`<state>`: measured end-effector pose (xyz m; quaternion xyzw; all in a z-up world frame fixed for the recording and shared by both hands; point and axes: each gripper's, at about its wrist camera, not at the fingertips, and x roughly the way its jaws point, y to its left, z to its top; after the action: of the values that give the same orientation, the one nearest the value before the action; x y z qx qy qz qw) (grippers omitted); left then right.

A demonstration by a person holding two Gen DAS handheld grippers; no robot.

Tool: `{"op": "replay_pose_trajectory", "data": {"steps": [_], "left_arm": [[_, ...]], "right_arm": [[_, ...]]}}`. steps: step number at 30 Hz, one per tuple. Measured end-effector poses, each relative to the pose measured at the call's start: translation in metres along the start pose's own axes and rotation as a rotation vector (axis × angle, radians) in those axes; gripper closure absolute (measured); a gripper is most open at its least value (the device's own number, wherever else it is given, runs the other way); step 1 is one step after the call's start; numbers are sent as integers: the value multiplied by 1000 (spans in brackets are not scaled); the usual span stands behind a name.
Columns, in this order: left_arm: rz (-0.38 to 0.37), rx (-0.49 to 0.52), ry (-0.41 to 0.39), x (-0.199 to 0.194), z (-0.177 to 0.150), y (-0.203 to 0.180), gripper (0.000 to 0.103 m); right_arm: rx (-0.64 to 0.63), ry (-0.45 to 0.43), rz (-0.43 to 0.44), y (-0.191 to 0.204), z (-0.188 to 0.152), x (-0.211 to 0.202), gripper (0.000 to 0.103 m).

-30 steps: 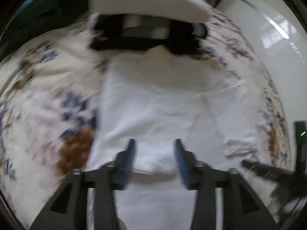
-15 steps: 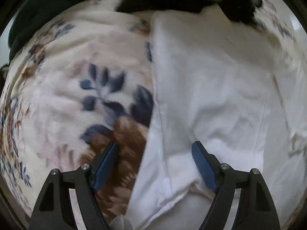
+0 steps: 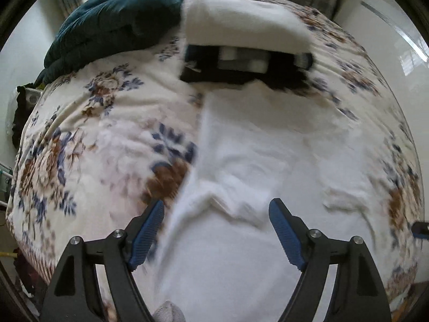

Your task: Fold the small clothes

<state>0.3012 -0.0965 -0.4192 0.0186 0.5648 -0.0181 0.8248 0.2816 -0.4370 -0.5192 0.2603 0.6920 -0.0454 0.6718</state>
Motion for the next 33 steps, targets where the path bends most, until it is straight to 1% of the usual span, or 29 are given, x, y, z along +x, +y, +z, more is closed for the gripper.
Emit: {"op": "replay_pose_trajectory", "data": {"steps": [2,4,5,6,8,9,10,11,12,13,14,15,16,17,18,19,20,21,22,23,26,30,33], "left_arm": [[-3,16,34,-13,-20,-25,24],[-21,35,96,-23,-51,-65,24],[-37,43,130,-24,-66,-85,24],[-67,51,177,-22,-90,-116,24],[-116,51,248,-15,-121,-155,24],[-164,43,315,-5,-147,-185,24],[-212,31,347,-1,-160,-202,24],[-271,9,388,7,-178,-221,24],[-313,-12,437,18,-198,-240,24],[-336,-19,469,27,-215,-256,24],[-327,-6,510,41,-236,-276,25],[-320,3,536,50,-248,-285,26],[-318,9,556,59,-259,-294,33],[-309,15,563,68,-269,-300,52],[-288,32,567,76,-279,-306,63],[-257,58,555,81,-284,-310,81],[-231,72,523,80,-285,-309,97],[-236,56,500,78,-284,-304,101],[-249,33,490,75,-282,-299,101],[-259,9,463,68,-277,-291,102],[-241,-13,391,45,-265,-273,102],[-221,-64,336,18,-255,-249,102],[-212,-111,319,3,-246,-231,102]], "right_arm": [[-42,43,27,-26,-7,-18,30],[-86,72,20,-49,-9,-35,30],[-110,76,10,-66,-10,-47,30],[-128,77,-5,-83,-10,-58,30],[-143,77,-31,-112,-8,-70,30],[-144,75,-43,-124,-6,-74,30],[-141,77,-58,-142,-2,-76,30],[-134,81,-75,-157,2,-76,30],[-118,81,-93,-175,8,-75,30],[-107,79,-98,-185,11,-73,30],[-96,81,-101,-194,16,-71,30],[-83,87,-95,-205,24,-67,30],[-79,89,-86,-209,28,-64,30],[-76,95,-78,-212,34,-60,30],[-75,97,-72,-212,38,-57,30],[-81,97,-54,-210,46,-51,30],[-89,99,-44,-206,54,-46,30],[-101,102,-35,-200,64,-39,30],[-113,101,-21,-192,70,-34,30],[-129,102,0,-183,81,-26,30],[-164,99,65,-153,116,-5,30],[-171,124,186,-109,173,32,30],[-148,152,262,-87,204,56,32]]}}
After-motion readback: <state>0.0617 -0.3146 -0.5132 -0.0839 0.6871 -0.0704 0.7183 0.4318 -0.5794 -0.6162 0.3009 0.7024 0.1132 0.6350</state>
